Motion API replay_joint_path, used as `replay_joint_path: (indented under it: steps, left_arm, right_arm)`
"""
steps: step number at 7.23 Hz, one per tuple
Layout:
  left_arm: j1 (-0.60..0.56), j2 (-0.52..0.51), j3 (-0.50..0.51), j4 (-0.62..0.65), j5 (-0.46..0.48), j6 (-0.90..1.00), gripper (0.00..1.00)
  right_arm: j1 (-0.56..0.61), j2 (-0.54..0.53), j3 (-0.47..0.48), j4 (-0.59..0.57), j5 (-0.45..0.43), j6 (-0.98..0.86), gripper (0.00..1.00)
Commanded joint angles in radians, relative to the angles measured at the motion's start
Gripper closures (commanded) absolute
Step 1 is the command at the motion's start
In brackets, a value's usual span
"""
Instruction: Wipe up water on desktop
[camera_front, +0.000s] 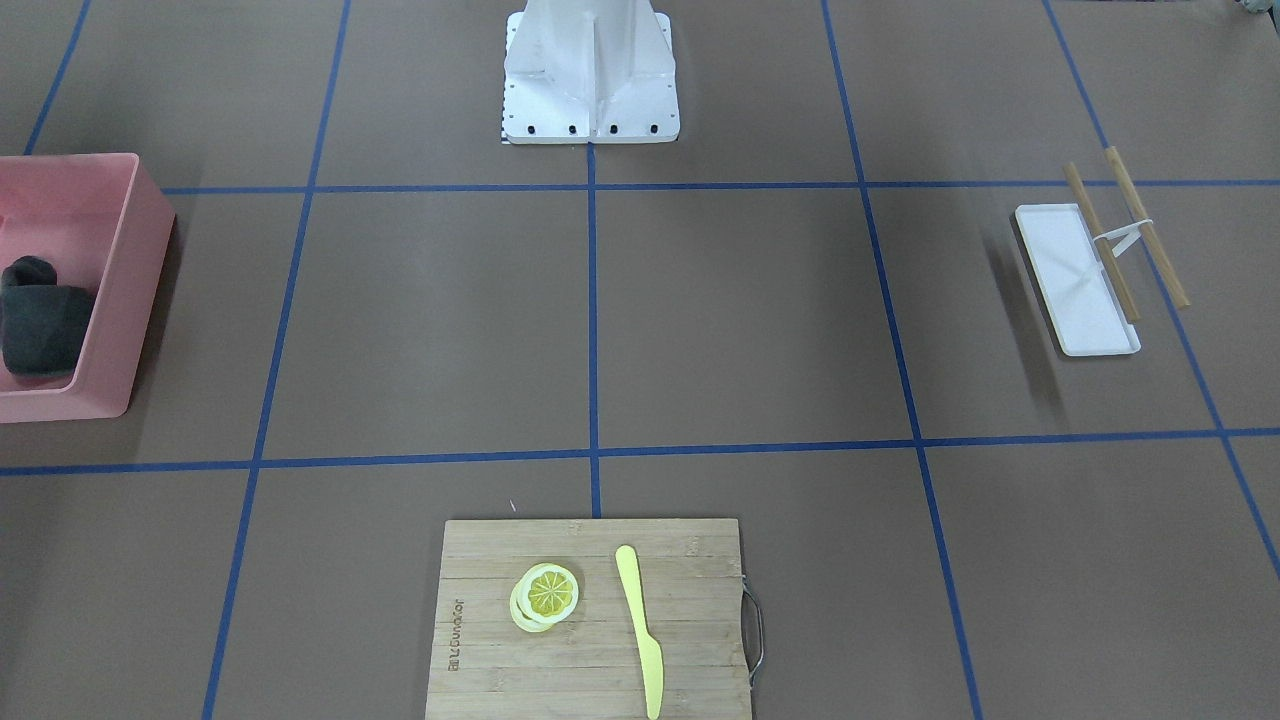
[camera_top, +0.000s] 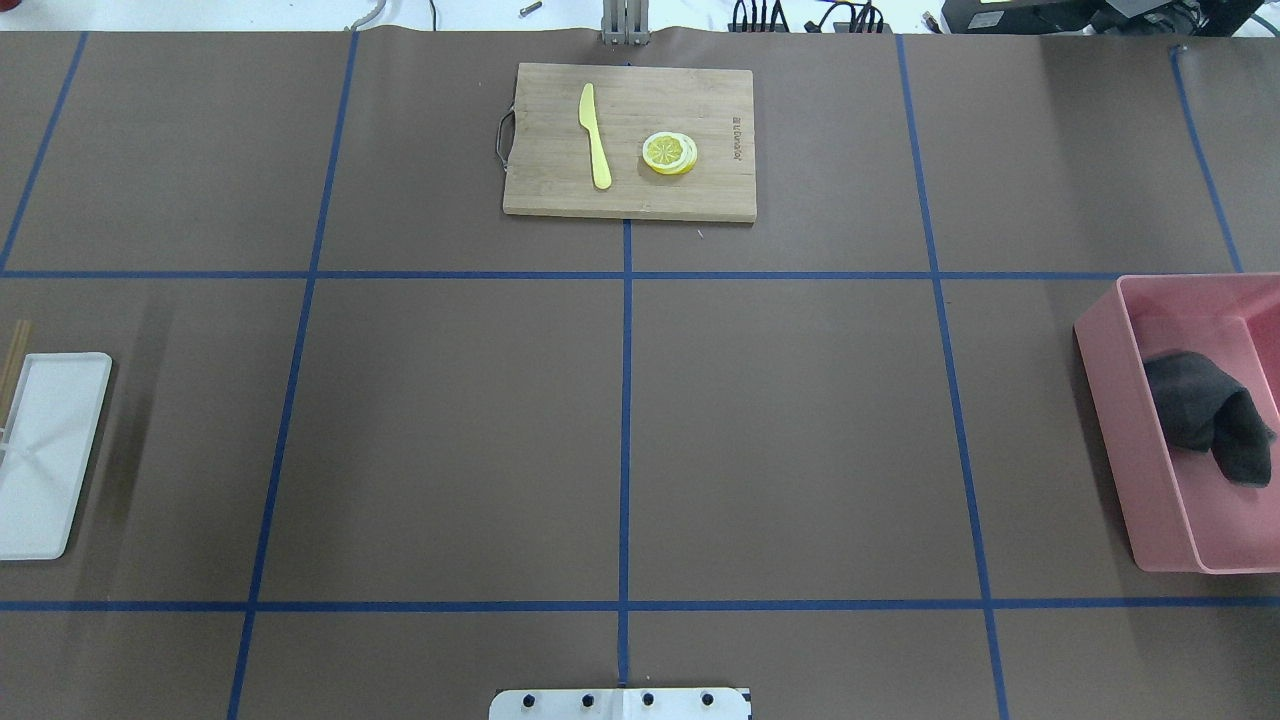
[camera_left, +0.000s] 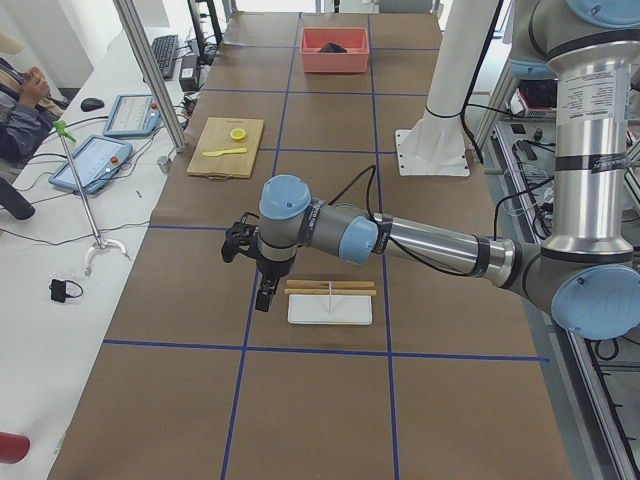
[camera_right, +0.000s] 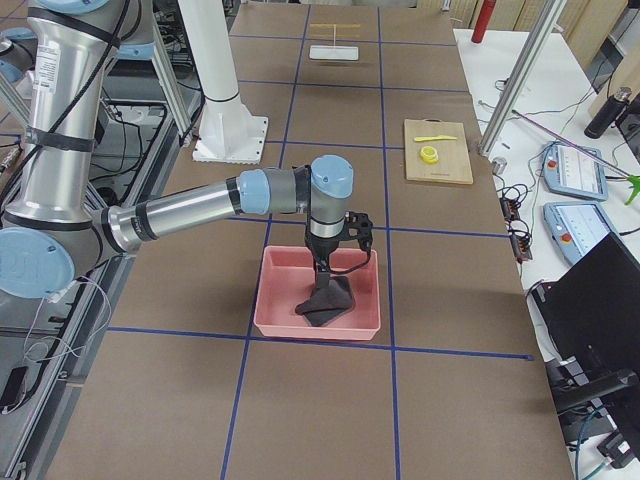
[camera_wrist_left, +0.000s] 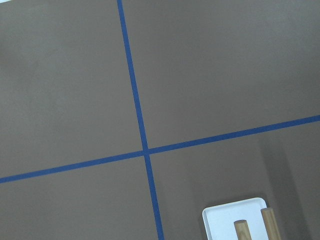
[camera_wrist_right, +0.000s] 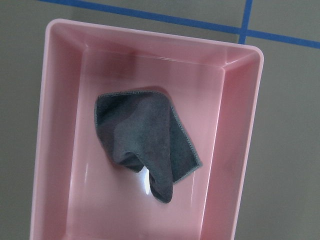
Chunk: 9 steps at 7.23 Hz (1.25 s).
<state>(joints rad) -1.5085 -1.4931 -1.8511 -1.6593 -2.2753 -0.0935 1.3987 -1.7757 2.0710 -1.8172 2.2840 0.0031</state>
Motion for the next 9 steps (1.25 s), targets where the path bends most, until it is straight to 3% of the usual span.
replay_joint_path:
  steps: [1, 9]
  left_arm:
    - [-0.001, 0.023, 0.003, 0.047, -0.053, 0.005, 0.02]
    - [0.001, 0.025, -0.005, 0.044, -0.058, -0.002, 0.02]
  right_arm:
    - [0.022, -0.001, -0.014, -0.001, 0.0, -0.04, 0.0]
    - [0.039, 0.015, -0.039, 0.001, 0.022, -0.037, 0.0]
